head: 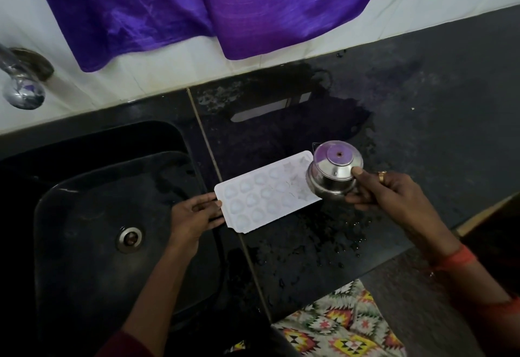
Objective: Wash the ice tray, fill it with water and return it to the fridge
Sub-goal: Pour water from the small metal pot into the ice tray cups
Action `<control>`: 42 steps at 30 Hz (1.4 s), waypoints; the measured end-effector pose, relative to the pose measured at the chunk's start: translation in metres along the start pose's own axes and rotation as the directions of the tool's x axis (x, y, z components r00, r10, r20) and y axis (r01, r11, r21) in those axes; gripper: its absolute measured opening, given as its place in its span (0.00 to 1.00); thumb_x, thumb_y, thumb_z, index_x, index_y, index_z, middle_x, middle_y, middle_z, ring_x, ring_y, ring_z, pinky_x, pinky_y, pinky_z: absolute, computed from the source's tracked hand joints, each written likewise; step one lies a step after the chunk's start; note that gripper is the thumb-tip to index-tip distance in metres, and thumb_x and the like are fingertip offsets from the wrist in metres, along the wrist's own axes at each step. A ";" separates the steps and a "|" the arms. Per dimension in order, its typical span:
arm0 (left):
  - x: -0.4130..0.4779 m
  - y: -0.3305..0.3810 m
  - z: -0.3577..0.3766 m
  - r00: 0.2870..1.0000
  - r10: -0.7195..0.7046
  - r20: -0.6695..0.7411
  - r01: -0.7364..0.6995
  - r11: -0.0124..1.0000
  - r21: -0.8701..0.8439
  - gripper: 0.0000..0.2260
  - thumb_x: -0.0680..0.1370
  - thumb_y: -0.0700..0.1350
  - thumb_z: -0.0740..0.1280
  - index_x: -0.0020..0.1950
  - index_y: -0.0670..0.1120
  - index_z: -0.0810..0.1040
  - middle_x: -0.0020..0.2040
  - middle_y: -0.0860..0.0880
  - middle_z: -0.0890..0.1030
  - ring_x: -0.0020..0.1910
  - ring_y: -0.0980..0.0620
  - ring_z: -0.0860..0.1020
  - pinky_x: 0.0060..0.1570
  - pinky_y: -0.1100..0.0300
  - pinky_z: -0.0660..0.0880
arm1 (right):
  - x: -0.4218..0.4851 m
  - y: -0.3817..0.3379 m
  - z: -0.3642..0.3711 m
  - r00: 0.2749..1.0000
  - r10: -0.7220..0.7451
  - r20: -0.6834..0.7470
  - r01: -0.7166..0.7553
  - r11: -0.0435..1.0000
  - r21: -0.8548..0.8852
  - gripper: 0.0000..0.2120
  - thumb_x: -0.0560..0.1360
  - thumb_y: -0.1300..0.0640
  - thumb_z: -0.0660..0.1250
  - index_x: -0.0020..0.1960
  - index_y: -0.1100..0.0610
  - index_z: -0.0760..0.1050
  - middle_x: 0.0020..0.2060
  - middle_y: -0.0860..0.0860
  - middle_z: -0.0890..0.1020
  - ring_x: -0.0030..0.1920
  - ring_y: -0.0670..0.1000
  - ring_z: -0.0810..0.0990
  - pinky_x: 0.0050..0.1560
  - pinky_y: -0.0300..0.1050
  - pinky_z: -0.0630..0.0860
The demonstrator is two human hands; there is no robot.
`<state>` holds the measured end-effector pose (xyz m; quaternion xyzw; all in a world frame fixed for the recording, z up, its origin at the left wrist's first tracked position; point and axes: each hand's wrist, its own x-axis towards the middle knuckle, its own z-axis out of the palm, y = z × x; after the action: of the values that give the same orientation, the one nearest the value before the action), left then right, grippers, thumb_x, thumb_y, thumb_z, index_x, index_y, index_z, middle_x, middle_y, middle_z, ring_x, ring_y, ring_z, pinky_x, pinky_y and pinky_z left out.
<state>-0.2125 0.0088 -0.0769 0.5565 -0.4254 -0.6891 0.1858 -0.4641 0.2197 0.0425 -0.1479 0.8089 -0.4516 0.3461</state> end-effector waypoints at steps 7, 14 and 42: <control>0.002 0.002 -0.006 1.000 0.000 0.005 0.000 1.000 0.020 0.09 0.76 0.34 0.72 0.55 0.40 0.83 0.46 0.41 0.86 0.42 0.50 0.86 0.37 0.60 0.82 | 0.008 0.000 -0.002 0.998 0.056 -0.023 -0.057 0.997 -0.046 0.24 0.72 0.41 0.70 0.27 0.56 0.70 0.30 0.55 0.84 0.45 0.56 0.89 0.53 0.55 0.83; -0.001 0.006 -0.006 1.000 -0.006 0.011 0.006 1.000 -0.014 0.08 0.76 0.34 0.71 0.54 0.40 0.83 0.44 0.45 0.86 0.41 0.52 0.86 0.37 0.61 0.82 | 0.012 -0.002 -0.004 0.995 0.092 -0.035 -0.095 0.988 -0.119 0.23 0.77 0.45 0.69 0.29 0.57 0.71 0.33 0.58 0.85 0.42 0.55 0.89 0.50 0.53 0.83; 0.001 0.004 -0.008 1.000 -0.012 0.016 0.012 1.000 -0.022 0.08 0.77 0.33 0.69 0.56 0.39 0.81 0.46 0.43 0.85 0.38 0.54 0.86 0.35 0.63 0.81 | 0.022 -0.015 -0.009 0.980 0.197 0.001 -0.194 0.966 -0.172 0.22 0.79 0.45 0.68 0.33 0.58 0.71 0.35 0.61 0.87 0.40 0.53 0.89 0.34 0.41 0.82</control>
<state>-0.2063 0.0027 -0.0747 0.5516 -0.4160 -0.6991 0.1843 -0.4875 0.2051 0.0487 -0.1005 0.8522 -0.3429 0.3823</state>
